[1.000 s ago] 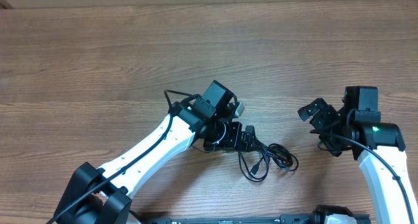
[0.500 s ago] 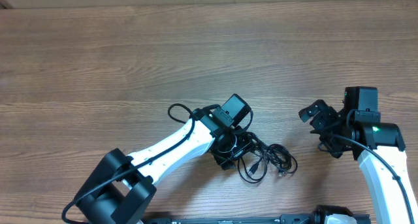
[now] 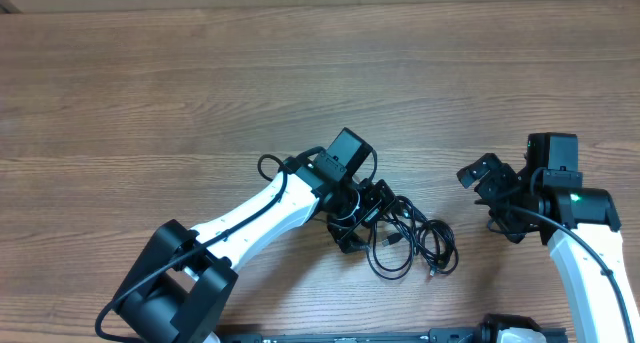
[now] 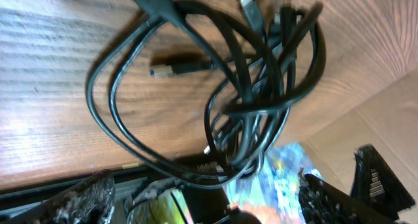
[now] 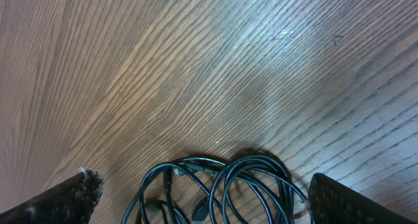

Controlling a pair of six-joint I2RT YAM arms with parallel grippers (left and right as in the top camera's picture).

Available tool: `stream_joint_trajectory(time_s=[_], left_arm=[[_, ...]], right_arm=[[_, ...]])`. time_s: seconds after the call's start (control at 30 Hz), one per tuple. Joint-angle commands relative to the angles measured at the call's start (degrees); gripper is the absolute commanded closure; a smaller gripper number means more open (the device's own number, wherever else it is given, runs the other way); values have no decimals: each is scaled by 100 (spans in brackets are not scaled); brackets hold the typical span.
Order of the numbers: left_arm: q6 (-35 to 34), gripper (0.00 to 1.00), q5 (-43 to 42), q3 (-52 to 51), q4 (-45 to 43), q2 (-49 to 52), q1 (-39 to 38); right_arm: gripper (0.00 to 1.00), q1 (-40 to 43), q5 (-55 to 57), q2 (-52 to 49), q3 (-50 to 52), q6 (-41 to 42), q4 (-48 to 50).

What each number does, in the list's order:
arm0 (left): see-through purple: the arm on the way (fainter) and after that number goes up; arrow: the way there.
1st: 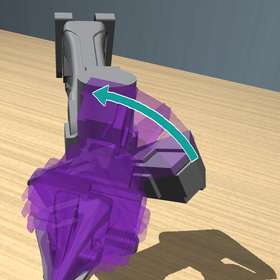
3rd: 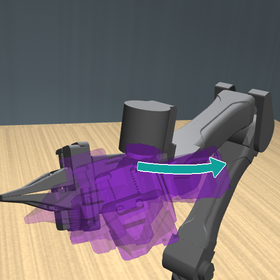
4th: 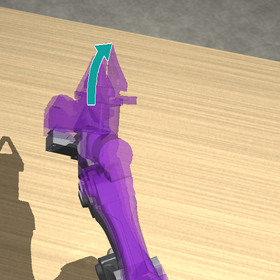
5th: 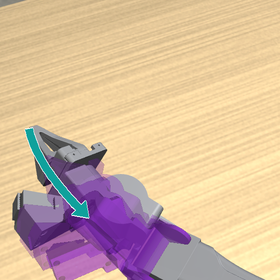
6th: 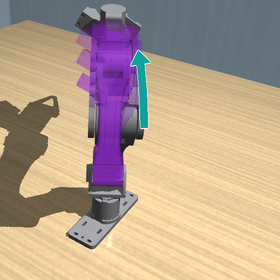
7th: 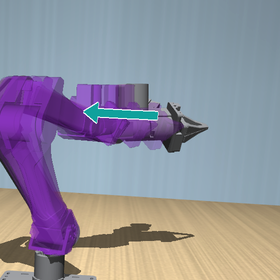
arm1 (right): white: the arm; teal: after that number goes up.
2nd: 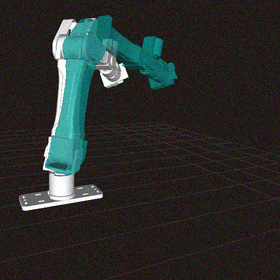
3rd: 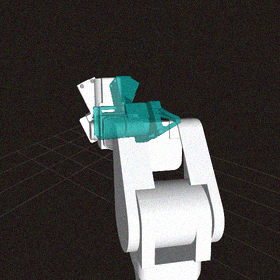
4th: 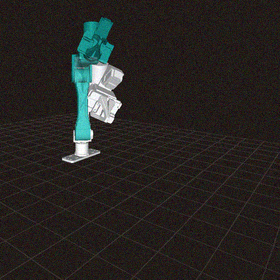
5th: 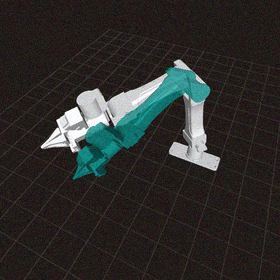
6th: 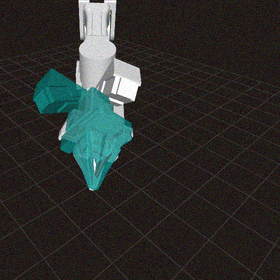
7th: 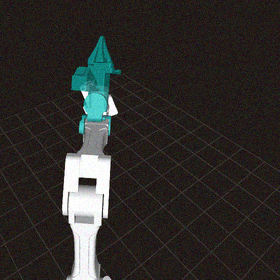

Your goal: Untangle cables

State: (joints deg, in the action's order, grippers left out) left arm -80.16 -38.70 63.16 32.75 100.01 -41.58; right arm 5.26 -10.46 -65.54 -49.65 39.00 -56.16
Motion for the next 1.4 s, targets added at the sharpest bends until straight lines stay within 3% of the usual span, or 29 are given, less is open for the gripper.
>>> stream_joint_trajectory(time_s=[0.0,0.13,0.33,0.37,0.4,0.43,0.47,0.63,0.7,0.73,0.83,0.93,1.07,1.23,1.37], left_arm=[[-46,15,839,66,-2,61,-114],[-221,27,1366,66,-177,66,-319],[37,38,986,66,-505,586,-323],[94,59,793,66,-516,713,-321],[146,66,706,66,-516,763,-321],[304,90,643,66,-516,802,-321],[387,96,627,66,-518,800,-321],[1255,96,339,70,-522,776,-208],[2188,96,308,76,-702,647,-109],[3246,96,249,76,-1021,389,-15],[5362,96,-188,76,-1543,-164,96],[6063,96,52,76,-1738,-866,205],[5683,96,1086,76,-1692,-1502,378],[5117,96,1056,76,-1692,-1720,525],[4385,96,837,76,-1718,-1720,525]], right_arm=[[0,17,35,-13,9,2,33],[0,17,31,-13,9,4,57],[0,17,-212,-13,9,24,162],[0,20,-254,-13,9,24,162],[0,20,-260,-13,9,24,160],[0,17,-267,-13,9,22,136],[0,17,-267,-13,9,22,131],[0,17,-267,-11,9,-35,-20],[0,17,-363,-11,9,-457,-142],[0,17,-734,-11,9,-944,-140],[1,17,-1860,-11,9,-1816,-138],[7,17,-2992,-4,9,-2326,-186],[8,17,-3622,74,9,-2465,-157],[8,17,-4374,341,7,-3095,2],[8,17,-5012,509,9,-4343,76]])
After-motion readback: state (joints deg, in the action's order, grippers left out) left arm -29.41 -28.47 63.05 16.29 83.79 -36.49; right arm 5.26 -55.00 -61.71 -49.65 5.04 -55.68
